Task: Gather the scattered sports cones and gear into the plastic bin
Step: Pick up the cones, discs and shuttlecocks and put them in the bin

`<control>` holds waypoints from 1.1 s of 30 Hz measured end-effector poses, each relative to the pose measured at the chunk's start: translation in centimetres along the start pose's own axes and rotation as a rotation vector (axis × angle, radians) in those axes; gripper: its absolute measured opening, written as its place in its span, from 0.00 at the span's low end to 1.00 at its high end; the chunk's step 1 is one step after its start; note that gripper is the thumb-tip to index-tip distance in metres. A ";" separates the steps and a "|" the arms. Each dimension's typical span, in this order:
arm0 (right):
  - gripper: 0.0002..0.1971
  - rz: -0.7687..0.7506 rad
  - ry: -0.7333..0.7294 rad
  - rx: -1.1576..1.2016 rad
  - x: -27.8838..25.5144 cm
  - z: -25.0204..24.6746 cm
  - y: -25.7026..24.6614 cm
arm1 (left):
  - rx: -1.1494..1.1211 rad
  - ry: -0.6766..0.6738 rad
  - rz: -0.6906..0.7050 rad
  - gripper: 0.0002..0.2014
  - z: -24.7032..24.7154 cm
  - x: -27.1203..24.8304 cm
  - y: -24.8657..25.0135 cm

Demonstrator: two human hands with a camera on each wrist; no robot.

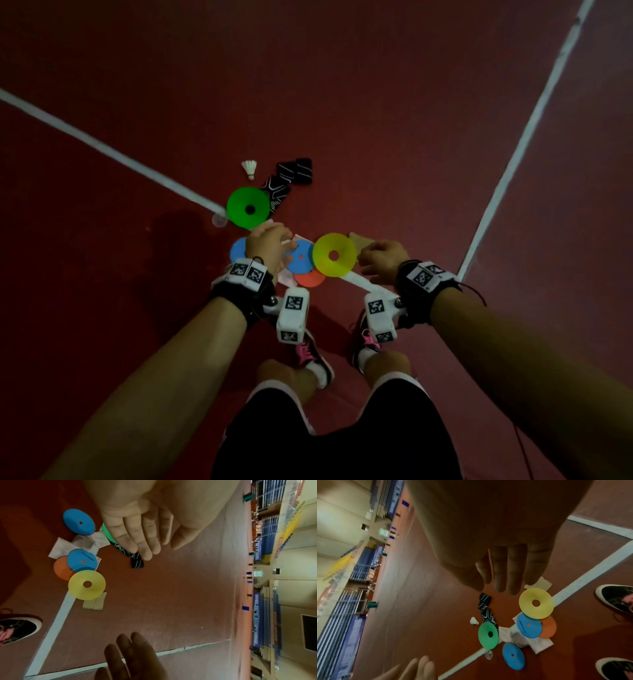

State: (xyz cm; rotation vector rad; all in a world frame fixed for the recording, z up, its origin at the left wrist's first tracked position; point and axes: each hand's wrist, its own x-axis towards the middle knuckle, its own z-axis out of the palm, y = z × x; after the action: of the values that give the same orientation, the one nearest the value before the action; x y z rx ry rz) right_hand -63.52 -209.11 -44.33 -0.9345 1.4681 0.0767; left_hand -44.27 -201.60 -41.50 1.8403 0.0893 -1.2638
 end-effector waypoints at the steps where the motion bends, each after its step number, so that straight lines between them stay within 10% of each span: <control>1: 0.03 0.009 -0.021 -0.027 2.3 0.3 0.8 | -0.017 0.004 -0.029 0.14 0.6 1.9 -1.9; 16: 0.12 0.127 0.087 -0.276 41.2 9.3 19.3 | -0.265 0.130 -0.037 0.06 3.2 31.7 -23.8; 24: 0.14 0.102 -0.037 -0.821 54.0 10.9 22.8 | -0.070 -0.072 0.282 0.03 4.5 39.9 -22.1; 28: 0.05 -0.131 0.222 -0.576 54.3 10.7 19.9 | 0.123 -0.009 0.364 0.14 4.2 41.6 -21.8; 33: 0.16 -0.229 -0.059 0.173 50.6 12.1 14.5 | 0.366 0.157 0.373 0.40 2.1 42.1 -22.3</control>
State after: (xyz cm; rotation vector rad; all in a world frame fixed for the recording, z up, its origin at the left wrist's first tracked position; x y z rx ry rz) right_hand -53.65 -217.20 -96.82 -0.9442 1.2828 -0.1862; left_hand -36.62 -205.92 -88.39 2.1417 -0.4077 -0.9143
